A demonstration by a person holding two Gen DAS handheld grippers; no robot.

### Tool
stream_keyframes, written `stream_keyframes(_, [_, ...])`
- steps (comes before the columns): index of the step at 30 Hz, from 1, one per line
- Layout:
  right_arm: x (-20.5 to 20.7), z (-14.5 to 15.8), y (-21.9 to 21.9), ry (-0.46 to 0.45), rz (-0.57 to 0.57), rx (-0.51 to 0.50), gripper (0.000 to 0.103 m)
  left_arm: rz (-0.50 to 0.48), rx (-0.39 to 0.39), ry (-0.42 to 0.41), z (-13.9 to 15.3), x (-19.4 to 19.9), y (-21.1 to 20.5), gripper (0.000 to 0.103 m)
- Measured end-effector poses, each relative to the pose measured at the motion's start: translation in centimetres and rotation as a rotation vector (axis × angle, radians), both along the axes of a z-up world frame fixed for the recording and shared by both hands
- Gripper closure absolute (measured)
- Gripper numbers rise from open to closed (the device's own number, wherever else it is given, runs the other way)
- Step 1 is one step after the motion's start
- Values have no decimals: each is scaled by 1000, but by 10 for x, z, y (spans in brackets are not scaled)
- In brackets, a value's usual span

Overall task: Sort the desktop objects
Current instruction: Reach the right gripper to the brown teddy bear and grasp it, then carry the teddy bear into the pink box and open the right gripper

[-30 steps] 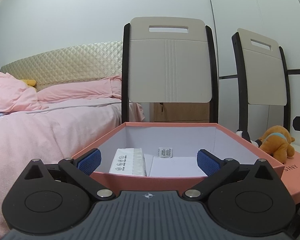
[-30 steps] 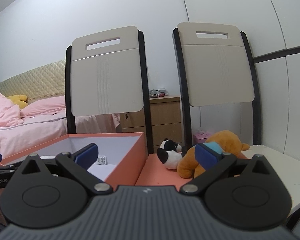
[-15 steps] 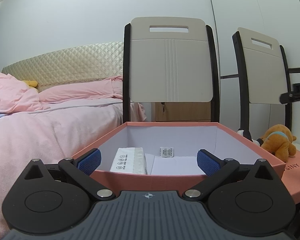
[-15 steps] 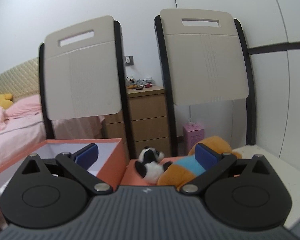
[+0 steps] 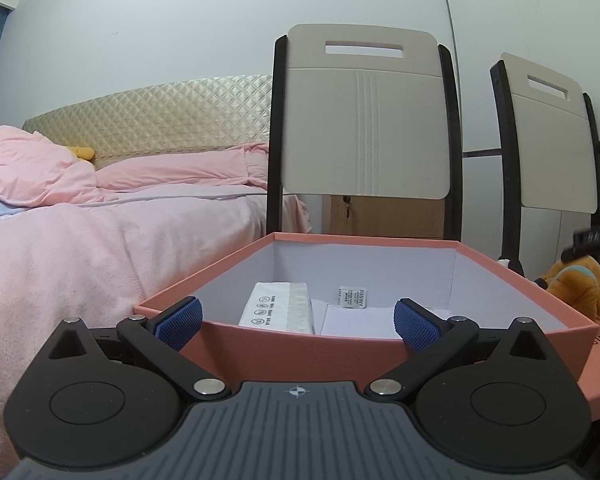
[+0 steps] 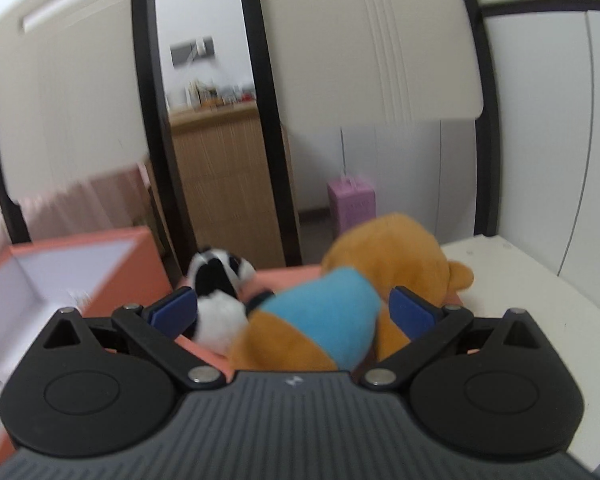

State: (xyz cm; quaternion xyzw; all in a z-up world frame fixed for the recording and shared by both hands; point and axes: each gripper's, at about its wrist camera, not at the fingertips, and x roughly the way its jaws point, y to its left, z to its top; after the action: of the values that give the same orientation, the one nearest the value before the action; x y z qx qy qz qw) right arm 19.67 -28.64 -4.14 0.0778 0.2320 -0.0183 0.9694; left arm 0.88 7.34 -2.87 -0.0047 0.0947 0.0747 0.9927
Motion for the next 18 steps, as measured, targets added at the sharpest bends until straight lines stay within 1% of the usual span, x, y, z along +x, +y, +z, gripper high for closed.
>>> stream_keyframes(2, [9, -9, 2, 24, -11, -20, 1, 2, -1, -2, 0, 0, 1, 0])
stream_keyframes(4, [16, -16, 5, 52, -14, -26, 7, -3, -3, -6, 0, -1, 1, 0])
stream_keyframes(5, [19, -20, 6, 68, -13, -24, 7, -4, -2, -9, 0, -1, 1, 0])
stream_keyframes(6, [21, -23, 8, 88, -12, -28, 16, -3, 0, -9, 0, -1, 1, 0])
stream_keyframes(7, [23, -25, 10, 106, -12, -40, 22, -2, 1, -10, 0, -1, 0, 0])
stream_keyframes(8, [24, -26, 12, 105, -16, -53, 23, -2, 3, -11, 0, -2, 0, 0])
stream_keyframes(10, [22, -23, 11, 95, -22, -39, 34, -1, 3, -17, 0, -3, 0, 0])
stream_keyframes(13, [12, -14, 6, 61, -39, -3, 39, -1, 5, -24, 0, -4, -2, 0])
stream_keyframes(18, [-18, 9, 5, -17, -40, 49, 40, -12, 13, -31, 1, -7, -6, 0])
